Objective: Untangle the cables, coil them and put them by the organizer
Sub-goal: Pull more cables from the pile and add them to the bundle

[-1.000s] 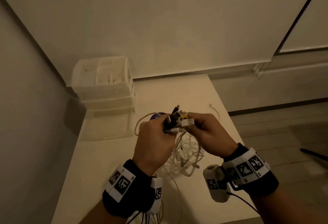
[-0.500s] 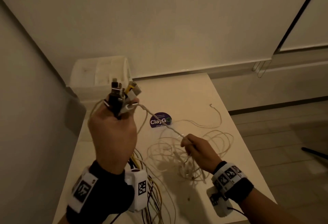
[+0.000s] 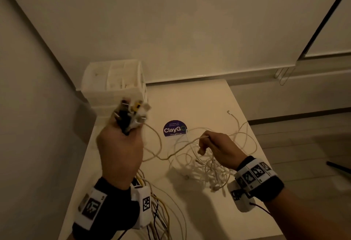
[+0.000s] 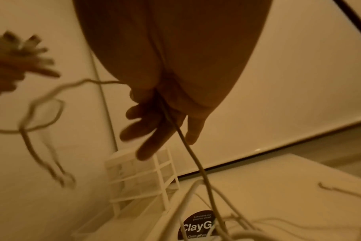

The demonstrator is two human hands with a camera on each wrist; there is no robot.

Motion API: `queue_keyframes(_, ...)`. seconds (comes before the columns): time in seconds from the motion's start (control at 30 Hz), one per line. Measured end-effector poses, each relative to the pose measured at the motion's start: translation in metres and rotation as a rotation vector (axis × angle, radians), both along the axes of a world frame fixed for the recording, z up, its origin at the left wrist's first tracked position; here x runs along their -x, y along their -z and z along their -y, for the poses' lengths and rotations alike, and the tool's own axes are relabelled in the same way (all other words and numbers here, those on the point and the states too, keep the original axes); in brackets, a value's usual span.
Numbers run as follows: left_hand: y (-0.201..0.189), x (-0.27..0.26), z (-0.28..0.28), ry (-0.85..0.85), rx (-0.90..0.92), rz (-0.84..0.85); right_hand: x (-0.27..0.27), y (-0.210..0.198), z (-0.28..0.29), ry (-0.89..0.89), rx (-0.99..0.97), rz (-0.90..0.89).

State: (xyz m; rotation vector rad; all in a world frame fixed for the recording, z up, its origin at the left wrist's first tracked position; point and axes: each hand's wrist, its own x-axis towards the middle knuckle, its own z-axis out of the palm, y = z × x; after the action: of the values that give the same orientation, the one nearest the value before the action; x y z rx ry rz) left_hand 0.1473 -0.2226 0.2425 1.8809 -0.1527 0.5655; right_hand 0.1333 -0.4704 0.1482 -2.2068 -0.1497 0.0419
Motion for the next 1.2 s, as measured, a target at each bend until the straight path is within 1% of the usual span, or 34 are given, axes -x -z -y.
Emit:
queue_keyframes(0.03, 0.001, 0.006, 0.008, 0.109, -0.009, -0.023, 0.002, -0.003, -0.003, 0.003, 0.004, 0.024)
queue_keyframes(0.1, 0.004, 0.017, 0.026, 0.340, -0.137, -0.092, 0.005, -0.013, -0.011, -0.018, 0.024, 0.075)
queue_keyframes(0.13, 0.008, 0.021, 0.036, 0.407, -0.230, -0.105, 0.006, -0.021, -0.015, -0.046, 0.018, 0.111)
queue_keyframes(0.17, 0.012, 0.023, 0.044, 0.430, -0.294, -0.110, 0.007, -0.029, -0.018, -0.082, 0.005, 0.154)
queue_keyframes(0.2, 0.016, 0.024, 0.051, 0.423, -0.316, -0.111, 0.008, -0.037, -0.021, -0.111, -0.013, 0.186)
queue_keyframes(0.27, 0.020, 0.023, 0.058, 0.364, -0.249, -0.085, 0.009, -0.048, -0.022, -0.126, -0.033, 0.188)
queue_keyframes(0.3, 0.022, 0.021, 0.058, 0.320, -0.220, -0.058, 0.011, -0.050, -0.023, -0.109, -0.029, 0.170)
queue_keyframes(0.37, 0.019, 0.017, 0.058, 0.285, -0.241, -0.028, 0.016, -0.044, -0.026, -0.061, -0.040, 0.137)
queue_keyframes(0.43, 0.012, 0.014, 0.055, 0.274, -0.258, -0.015, 0.020, -0.026, -0.031, -0.041, -0.077, 0.102)
queue_keyframes(0.5, 0.002, 0.011, 0.048, 0.219, -0.166, -0.006, 0.022, 0.001, -0.035, -0.045, -0.067, 0.051)
queue_keyframes(0.6, -0.011, 0.009, 0.034, 0.123, 0.000, 0.032, 0.022, 0.048, -0.031, 0.016, 0.070, -0.034)
queue_keyframes(0.67, -0.015, 0.009, 0.023, 0.045, 0.011, 0.084, 0.019, 0.070, -0.025, 0.094, 0.097, -0.048)
queue_keyframes(0.73, -0.017, 0.013, 0.017, -0.013, 0.040, 0.119, 0.015, 0.080, -0.018, 0.150, 0.158, -0.055)
queue_keyframes(0.8, -0.020, 0.022, 0.016, -0.035, 0.081, 0.177, 0.005, 0.080, -0.012, 0.184, 0.276, -0.097)
queue_keyframes(0.83, -0.020, 0.026, 0.016, -0.016, 0.093, 0.190, 0.000, 0.078, -0.009, 0.190, 0.312, -0.141)
queue_keyframes(0.9, -0.020, 0.028, 0.018, 0.052, 0.059, 0.169, -0.006, 0.072, -0.005, 0.163, 0.313, -0.204)
queue_keyframes(0.93, -0.018, 0.026, 0.016, 0.076, 0.013, 0.132, -0.006, 0.066, -0.003, 0.155, 0.260, -0.194)
queue_keyframes(1.0, -0.014, 0.017, 0.010, 0.058, -0.047, 0.042, -0.002, 0.049, 0.001, 0.185, 0.107, -0.072)
queue_keyframes(1.03, -0.012, 0.014, 0.006, 0.026, -0.062, 0.029, -0.001, 0.040, 0.002, 0.211, 0.050, 0.000)
queue_keyframes(1.07, -0.010, 0.012, 0.004, -0.002, -0.077, 0.047, 0.000, 0.029, 0.003, 0.232, 0.046, 0.065)
queue_keyframes(1.1, -0.008, 0.012, 0.003, -0.011, -0.086, 0.078, -0.001, 0.021, 0.005, 0.240, 0.092, 0.116)
queue_keyframes(1.13, -0.008, 0.015, 0.006, 0.022, -0.081, 0.105, -0.002, 0.014, 0.005, 0.235, 0.172, 0.136)
queue_keyframes(1.17, -0.010, 0.022, 0.011, 0.097, -0.069, 0.130, -0.002, 0.008, 0.003, 0.221, 0.229, 0.138)
queue_keyframes(1.2, -0.013, 0.029, 0.017, 0.191, -0.070, 0.159, -0.003, 0.003, 0.001, 0.208, 0.240, 0.139)
